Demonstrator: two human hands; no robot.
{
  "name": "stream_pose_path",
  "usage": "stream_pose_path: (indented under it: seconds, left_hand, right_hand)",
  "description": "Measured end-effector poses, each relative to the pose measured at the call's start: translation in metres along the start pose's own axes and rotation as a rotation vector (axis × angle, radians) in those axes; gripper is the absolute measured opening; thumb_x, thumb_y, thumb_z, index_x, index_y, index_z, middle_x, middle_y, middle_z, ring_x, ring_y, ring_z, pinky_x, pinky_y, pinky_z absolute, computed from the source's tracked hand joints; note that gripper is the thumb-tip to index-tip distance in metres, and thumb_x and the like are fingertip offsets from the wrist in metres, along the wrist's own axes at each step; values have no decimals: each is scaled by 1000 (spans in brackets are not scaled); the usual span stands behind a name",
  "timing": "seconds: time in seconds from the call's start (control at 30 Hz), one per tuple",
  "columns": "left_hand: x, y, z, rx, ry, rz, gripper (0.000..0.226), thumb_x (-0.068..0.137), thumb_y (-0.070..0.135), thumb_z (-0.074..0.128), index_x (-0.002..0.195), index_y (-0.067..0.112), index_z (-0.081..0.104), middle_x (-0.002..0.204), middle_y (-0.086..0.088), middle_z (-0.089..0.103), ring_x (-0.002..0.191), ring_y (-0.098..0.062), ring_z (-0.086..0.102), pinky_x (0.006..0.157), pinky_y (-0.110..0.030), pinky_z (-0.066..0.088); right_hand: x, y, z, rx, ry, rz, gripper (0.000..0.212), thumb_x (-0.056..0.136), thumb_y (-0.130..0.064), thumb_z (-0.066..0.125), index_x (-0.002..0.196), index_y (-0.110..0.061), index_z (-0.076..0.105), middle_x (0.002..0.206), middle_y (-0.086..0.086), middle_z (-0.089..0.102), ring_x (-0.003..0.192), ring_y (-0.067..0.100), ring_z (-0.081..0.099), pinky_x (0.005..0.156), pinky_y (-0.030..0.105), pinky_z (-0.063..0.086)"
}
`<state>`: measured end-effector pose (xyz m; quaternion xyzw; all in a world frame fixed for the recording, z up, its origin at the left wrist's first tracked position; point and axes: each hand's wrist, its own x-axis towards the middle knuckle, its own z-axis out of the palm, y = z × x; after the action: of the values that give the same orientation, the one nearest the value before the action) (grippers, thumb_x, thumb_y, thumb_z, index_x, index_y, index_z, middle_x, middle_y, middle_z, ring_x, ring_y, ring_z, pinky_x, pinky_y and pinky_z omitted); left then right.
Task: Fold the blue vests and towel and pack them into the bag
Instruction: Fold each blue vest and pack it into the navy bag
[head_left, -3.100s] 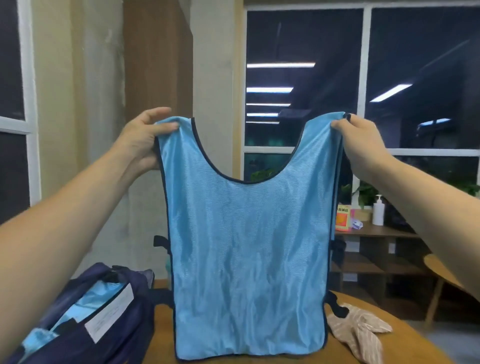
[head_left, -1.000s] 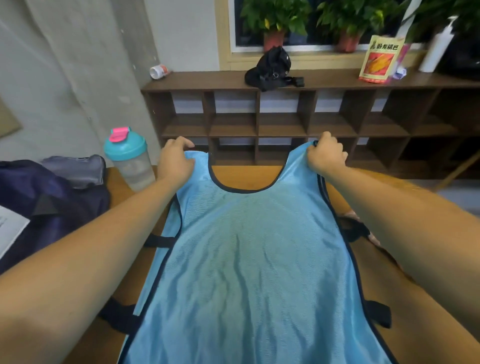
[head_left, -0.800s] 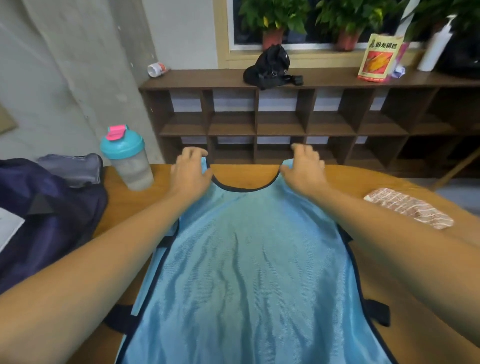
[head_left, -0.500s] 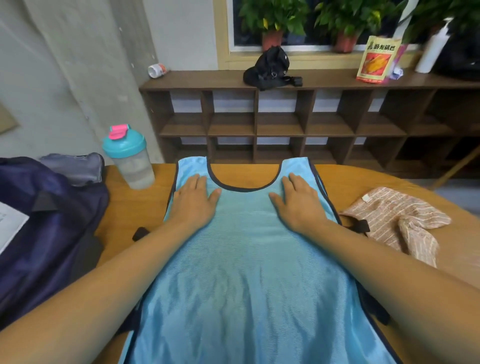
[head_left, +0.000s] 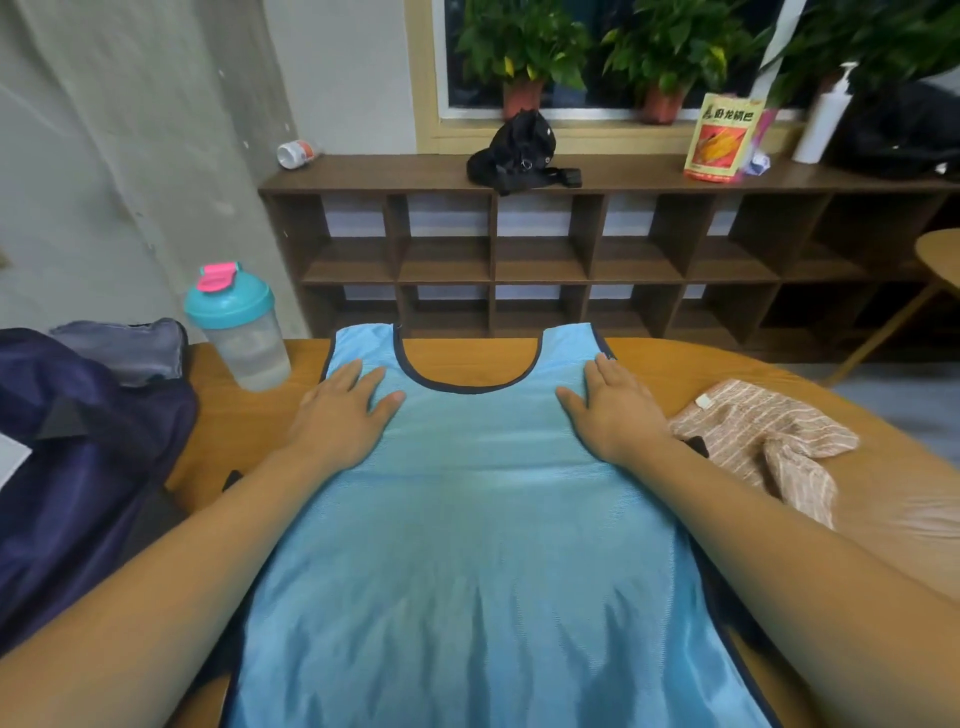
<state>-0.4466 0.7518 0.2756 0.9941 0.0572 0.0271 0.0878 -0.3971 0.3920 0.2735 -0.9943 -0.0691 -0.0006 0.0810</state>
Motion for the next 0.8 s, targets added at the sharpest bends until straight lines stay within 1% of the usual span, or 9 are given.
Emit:
stream_pose_path:
  seconds: [0.2, 0.27, 0.3, 0.37, 0.4, 0.5, 0.57, 0.67, 0.8]
  left_hand:
    - [0, -4, -8, 82, -61, -18, 83, 101, 77, 14, 169, 29, 17, 177, -3, 9, 163, -24, 10, 130, -48, 16]
    - [0, 3, -13, 134, -63, -21, 83, 102, 75, 14, 169, 25, 16, 177, -6, 6, 163, -25, 5, 131, -48, 11]
    - [-1, 9, -15, 152, -53, -6, 81, 104, 73, 16, 168, 24, 18, 177, -6, 6, 163, -25, 4, 131, -47, 10]
    - [-4, 26, -18, 132, -14, 54, 73, 107, 67, 26, 167, 27, 23, 177, -3, 9, 163, -25, 6, 130, -48, 11]
    - [-6, 36, -20, 97, 3, 94, 69, 107, 64, 31, 166, 28, 26, 176, -2, 13, 163, -25, 9, 129, -48, 14]
    - [-12, 60, -17, -6, 31, 199, 59, 109, 57, 40, 159, 27, 39, 170, 0, 28, 157, -23, 24, 124, -47, 23]
    - [-16, 67, -9, -37, 35, 237, 57, 109, 56, 40, 157, 27, 42, 167, 3, 33, 155, -21, 28, 122, -45, 25]
    - [-18, 64, 7, -50, 1, 220, 64, 108, 62, 34, 162, 29, 36, 172, 3, 26, 159, -21, 23, 126, -46, 24]
    - [-20, 59, 15, -101, 27, 197, 65, 107, 65, 32, 163, 31, 36, 173, 4, 27, 158, -20, 25, 127, -46, 23]
  right_hand:
    - [3, -2, -2, -65, -50, 84, 90, 105, -71, 10, 169, -8, 7, 177, 12, 1, 164, 28, -1, 132, 47, 5]
    - [4, -9, -6, -132, 5, 101, 83, 109, -63, 15, 168, -5, 11, 176, 17, 8, 163, 33, 6, 130, 46, 9]
    - [6, -11, -11, -155, 71, 85, 73, 111, -53, 22, 166, -6, 21, 172, 18, 22, 158, 35, 20, 127, 46, 19]
    - [12, -9, -23, -132, 226, 67, 47, 107, -30, 41, 149, -9, 45, 145, 15, 49, 133, 35, 47, 107, 45, 40]
    - [16, -4, -30, -92, 251, 88, 38, 103, -23, 47, 139, -10, 51, 133, 14, 54, 122, 35, 52, 98, 44, 44]
    - [28, 14, -48, -19, 93, 188, 11, 98, -18, 55, 104, -10, 59, 111, 11, 66, 93, 30, 63, 71, 37, 48]
    - [31, 22, -51, 18, 8, 215, 12, 95, -17, 57, 86, -11, 60, 93, 10, 68, 77, 25, 63, 61, 34, 50]
    - [33, 25, -51, 92, -6, 217, 15, 97, -15, 58, 84, -11, 65, 87, 10, 68, 77, 27, 64, 68, 39, 58]
    - [32, 30, -46, 75, 16, 210, 20, 101, -17, 54, 84, -12, 63, 88, 9, 67, 78, 27, 64, 73, 39, 57]
